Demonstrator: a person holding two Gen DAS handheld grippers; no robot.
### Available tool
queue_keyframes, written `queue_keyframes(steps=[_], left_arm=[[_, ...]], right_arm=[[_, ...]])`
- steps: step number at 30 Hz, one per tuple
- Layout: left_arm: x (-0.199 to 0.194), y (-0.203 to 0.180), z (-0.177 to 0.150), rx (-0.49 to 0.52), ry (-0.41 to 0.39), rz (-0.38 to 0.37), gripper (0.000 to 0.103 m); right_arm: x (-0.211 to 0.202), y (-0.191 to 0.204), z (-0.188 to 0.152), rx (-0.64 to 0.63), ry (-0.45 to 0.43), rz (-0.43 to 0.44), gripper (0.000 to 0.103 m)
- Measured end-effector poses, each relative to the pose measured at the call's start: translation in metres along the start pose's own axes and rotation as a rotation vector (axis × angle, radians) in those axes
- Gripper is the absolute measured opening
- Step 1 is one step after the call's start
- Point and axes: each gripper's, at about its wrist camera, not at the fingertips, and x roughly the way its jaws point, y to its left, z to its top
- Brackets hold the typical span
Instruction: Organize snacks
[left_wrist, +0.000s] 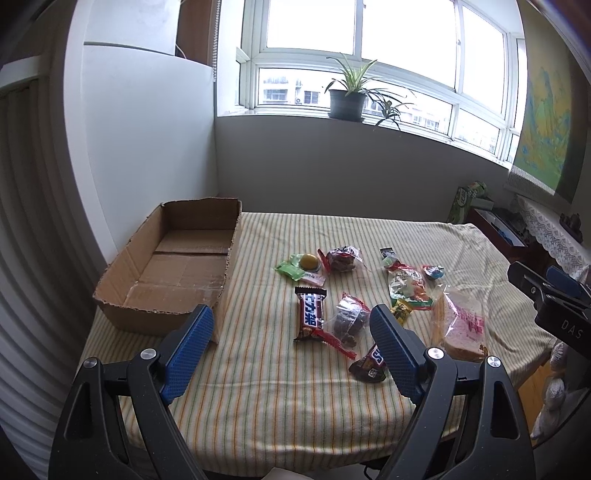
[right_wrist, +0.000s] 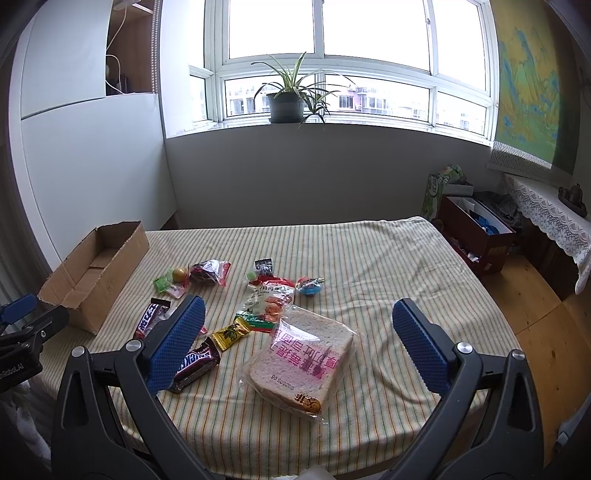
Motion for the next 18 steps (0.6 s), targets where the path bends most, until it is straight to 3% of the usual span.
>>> queue_keyframes(steps=[18], left_arm=[[0.0020, 0.0019, -0.0006, -0.006, 0.005, -0.005, 0.087]], right_arm=[[0.0018, 0.0036, -0.0025, -0.007, 0.002, 0.001, 0.103]])
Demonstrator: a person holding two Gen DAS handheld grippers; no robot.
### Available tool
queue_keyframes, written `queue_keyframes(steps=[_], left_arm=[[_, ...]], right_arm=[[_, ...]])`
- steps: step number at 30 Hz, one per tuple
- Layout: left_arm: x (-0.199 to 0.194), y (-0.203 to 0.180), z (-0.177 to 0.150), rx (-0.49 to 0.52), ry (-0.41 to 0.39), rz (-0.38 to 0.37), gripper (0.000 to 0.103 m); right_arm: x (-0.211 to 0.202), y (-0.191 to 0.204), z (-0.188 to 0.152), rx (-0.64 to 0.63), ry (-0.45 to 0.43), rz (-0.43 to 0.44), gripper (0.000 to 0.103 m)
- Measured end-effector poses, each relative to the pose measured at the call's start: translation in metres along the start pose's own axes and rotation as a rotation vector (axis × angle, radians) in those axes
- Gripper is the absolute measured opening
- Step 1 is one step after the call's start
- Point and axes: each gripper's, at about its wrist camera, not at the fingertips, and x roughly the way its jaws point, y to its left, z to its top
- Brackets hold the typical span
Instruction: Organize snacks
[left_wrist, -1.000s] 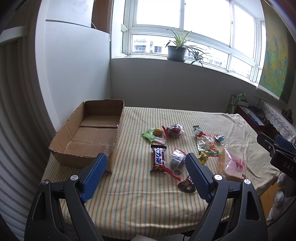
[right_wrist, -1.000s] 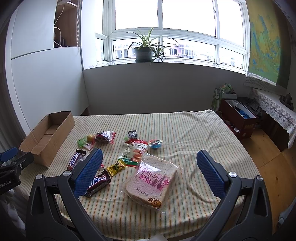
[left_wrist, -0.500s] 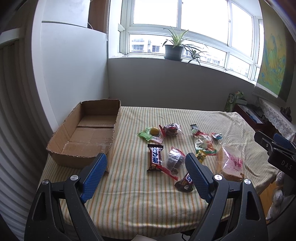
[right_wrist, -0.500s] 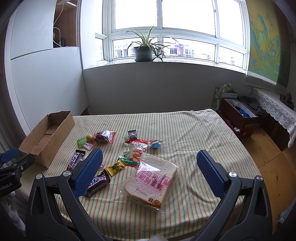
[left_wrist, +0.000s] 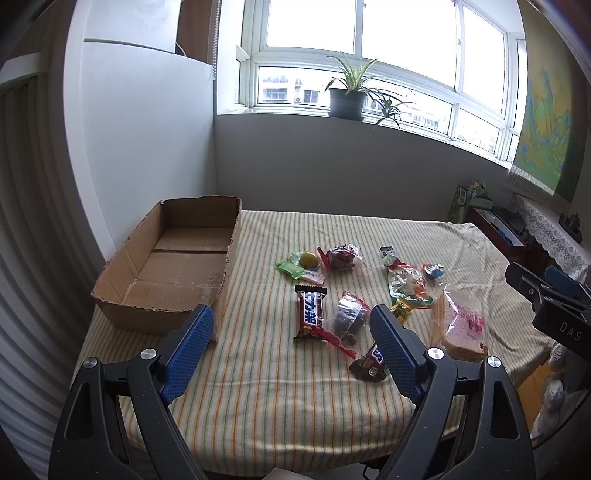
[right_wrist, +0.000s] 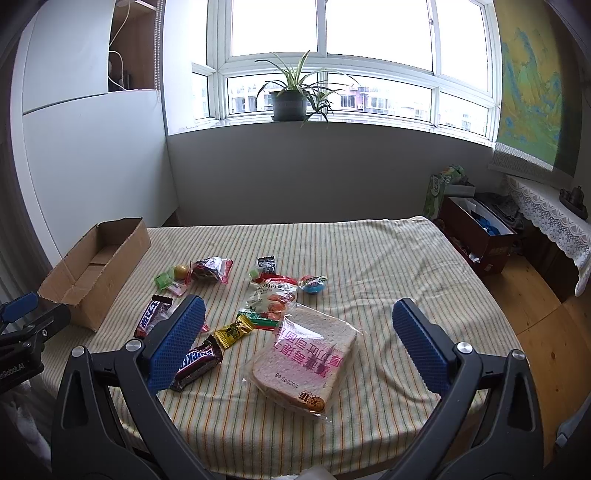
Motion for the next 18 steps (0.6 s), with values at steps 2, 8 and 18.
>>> queue_keyframes(steps=[2, 8, 18], left_arm=[[0.0000, 0.0001, -0.0003, -0.001, 0.000, 0.000, 0.087], [0.0006, 0.0011, -0.0007, 0.000, 0.002, 0.001, 0.087], [0.0017, -0.0003, -0.0012, 0.000, 0.005, -0.001, 0.087]], right_arm=[[-0.0002, 0.0000, -0.0001, 0.001, 0.003, 0.002, 0.103], [0.0012, 0.0021, -0.0021, -0.001, 0.007, 0.003, 0.103], [0.0023, 0.0022, -0.0034, -0.001, 0.009, 0.003, 0.103]])
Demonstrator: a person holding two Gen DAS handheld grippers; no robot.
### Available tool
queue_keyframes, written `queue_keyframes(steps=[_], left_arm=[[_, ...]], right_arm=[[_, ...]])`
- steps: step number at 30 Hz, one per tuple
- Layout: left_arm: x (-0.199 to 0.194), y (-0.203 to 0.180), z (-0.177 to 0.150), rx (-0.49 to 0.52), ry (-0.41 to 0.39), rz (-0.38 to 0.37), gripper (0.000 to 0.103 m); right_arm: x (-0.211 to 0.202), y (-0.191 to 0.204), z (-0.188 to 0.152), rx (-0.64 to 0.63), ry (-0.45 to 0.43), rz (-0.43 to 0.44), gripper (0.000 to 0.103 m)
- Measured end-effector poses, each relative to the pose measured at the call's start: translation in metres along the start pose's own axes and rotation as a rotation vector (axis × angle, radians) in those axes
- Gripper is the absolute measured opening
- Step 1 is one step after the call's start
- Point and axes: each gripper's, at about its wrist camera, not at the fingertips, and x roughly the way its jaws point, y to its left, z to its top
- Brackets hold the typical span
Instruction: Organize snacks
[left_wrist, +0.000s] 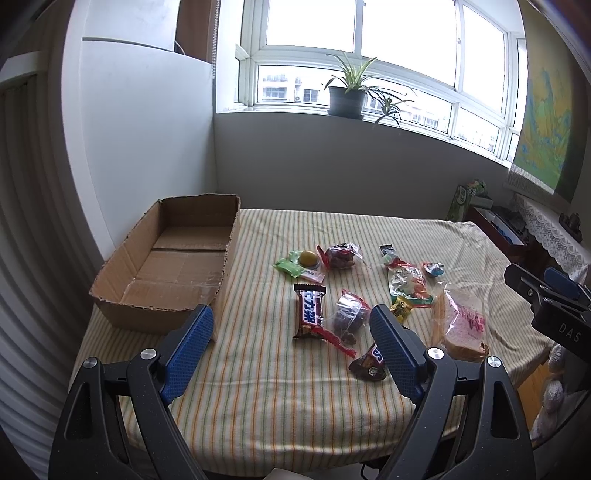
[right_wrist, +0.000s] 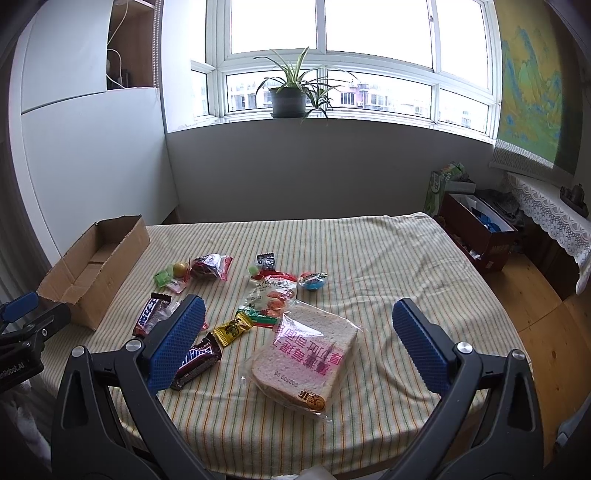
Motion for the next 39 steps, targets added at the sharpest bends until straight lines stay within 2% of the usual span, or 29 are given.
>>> queue_keyframes(steps=[18, 27, 31, 36, 39], left_arm=[[0.007, 0.003, -0.002, -0.007, 0.014, -0.002, 0.087], [0.013, 0.015, -0.011, -0.026, 0.043, 0.006, 0.087], [0.017, 0.019, -0.012, -0.029, 0.052, 0.002, 0.087], [0.022, 0.020, -0.013, -0.028, 0.065, -0.004, 0.086], [0.024, 0.020, -0.014, -0.022, 0.070, -0.010, 0.086]], right_arm=[[0.009, -0.003, -0.006, -0.002, 0.026, -0.002, 0.103], [0.020, -0.036, -0.013, 0.065, 0.074, 0.003, 0.103], [0.023, -0.052, -0.012, 0.120, 0.098, 0.037, 0.103], [0.018, -0.045, -0.007, 0.107, 0.081, 0.084, 0.103], [0.019, -0.039, -0.005, 0.114, 0.099, 0.135, 0.096]])
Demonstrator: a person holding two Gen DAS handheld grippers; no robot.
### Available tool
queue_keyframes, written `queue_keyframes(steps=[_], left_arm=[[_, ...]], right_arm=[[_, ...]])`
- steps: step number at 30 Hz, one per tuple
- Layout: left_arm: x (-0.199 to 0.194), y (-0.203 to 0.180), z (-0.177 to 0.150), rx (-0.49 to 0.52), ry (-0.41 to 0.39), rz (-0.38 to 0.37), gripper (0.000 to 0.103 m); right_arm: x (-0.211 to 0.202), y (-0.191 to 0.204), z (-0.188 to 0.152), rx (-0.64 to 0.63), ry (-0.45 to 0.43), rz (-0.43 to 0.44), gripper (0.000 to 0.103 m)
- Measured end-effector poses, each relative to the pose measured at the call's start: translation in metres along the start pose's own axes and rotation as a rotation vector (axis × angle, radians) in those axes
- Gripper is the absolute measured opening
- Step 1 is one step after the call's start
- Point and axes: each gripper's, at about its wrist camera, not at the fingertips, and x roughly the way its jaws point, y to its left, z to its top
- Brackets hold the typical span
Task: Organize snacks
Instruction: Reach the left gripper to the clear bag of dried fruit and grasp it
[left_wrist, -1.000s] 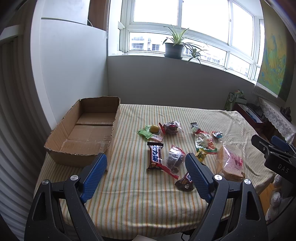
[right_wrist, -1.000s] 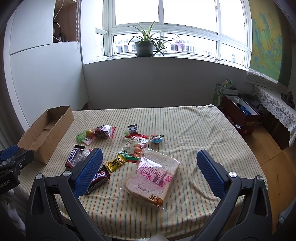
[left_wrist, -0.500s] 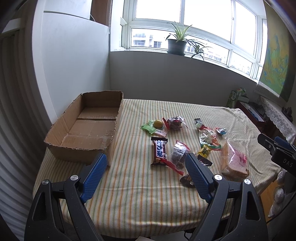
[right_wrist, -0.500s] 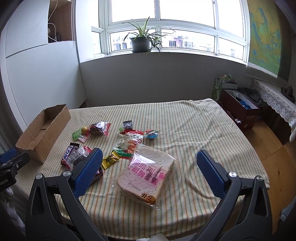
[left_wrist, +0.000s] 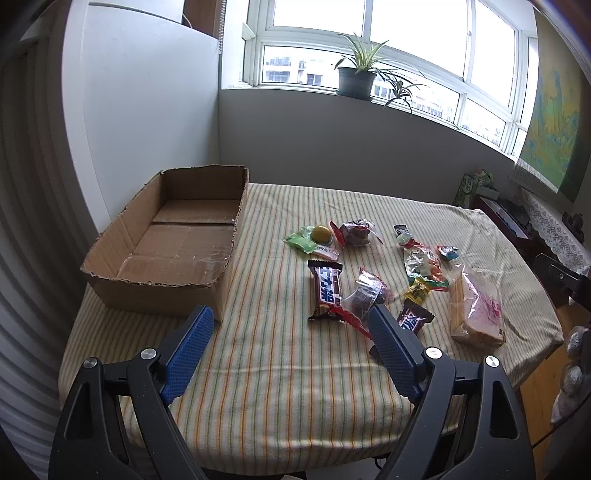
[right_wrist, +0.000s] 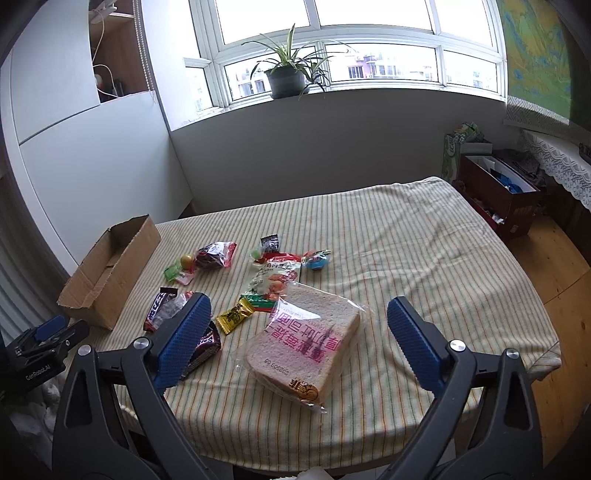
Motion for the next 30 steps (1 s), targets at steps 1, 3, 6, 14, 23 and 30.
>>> queue_keyframes(steps=[1, 3, 6, 14, 23, 30], left_arm=[[0.000, 0.000, 0.000, 0.003, 0.000, -0.003, 0.085], [0.001, -0.001, 0.000, 0.012, 0.001, -0.013, 0.081], [0.003, -0.004, 0.002, 0.031, 0.004, -0.027, 0.078], [0.013, -0.009, 0.006, 0.051, 0.023, -0.066, 0.066], [0.036, -0.030, 0.012, 0.144, 0.078, -0.148, 0.053], [0.061, -0.048, 0.018, 0.207, 0.139, -0.193, 0.053]], right_arm=[[0.002, 0.001, 0.001, 0.000, 0.009, 0.006, 0.094], [0.005, 0.001, 0.003, -0.012, 0.020, 0.013, 0.094], [0.012, -0.002, 0.011, -0.017, 0.051, 0.044, 0.091], [0.041, -0.003, 0.036, -0.114, 0.113, 0.059, 0.086], [0.084, -0.012, 0.049, -0.197, 0.198, 0.080, 0.086], [0.130, -0.016, 0.057, -0.271, 0.329, 0.096, 0.086]])
